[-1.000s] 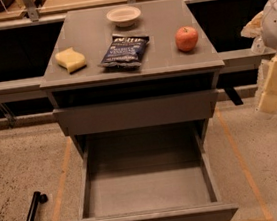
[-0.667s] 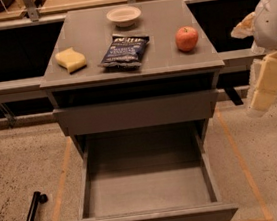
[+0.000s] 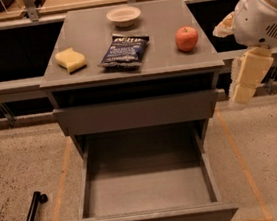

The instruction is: Place blue chip bag into middle drawer

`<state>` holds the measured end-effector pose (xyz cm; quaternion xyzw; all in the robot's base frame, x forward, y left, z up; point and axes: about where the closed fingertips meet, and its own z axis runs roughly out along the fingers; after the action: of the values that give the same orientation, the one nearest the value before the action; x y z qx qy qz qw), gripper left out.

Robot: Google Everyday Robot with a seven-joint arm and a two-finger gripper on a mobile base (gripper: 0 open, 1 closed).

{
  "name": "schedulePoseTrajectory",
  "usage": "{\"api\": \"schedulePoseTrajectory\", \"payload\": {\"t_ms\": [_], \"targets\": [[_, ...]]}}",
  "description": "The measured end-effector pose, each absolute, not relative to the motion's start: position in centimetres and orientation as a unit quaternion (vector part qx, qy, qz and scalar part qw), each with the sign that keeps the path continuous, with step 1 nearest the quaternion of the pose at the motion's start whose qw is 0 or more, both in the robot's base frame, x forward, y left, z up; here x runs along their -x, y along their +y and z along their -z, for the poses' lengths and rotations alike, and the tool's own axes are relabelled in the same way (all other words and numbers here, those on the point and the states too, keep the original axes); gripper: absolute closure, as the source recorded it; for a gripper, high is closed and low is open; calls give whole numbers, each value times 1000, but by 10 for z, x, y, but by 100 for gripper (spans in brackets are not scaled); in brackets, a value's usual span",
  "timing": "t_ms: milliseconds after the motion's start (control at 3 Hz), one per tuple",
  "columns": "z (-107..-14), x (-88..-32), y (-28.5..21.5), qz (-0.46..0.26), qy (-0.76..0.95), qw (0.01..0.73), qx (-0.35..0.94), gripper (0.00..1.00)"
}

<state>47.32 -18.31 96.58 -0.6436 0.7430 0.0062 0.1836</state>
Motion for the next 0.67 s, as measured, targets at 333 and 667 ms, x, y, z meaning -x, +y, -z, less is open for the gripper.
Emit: {"api": "schedulePoseTrajectory", "payload": {"t_ms": [333,667], "targets": [[-958,-486,-173,-30,741,214,636,0],[-955,-529,-148,-28,729,251,637,0]]}}
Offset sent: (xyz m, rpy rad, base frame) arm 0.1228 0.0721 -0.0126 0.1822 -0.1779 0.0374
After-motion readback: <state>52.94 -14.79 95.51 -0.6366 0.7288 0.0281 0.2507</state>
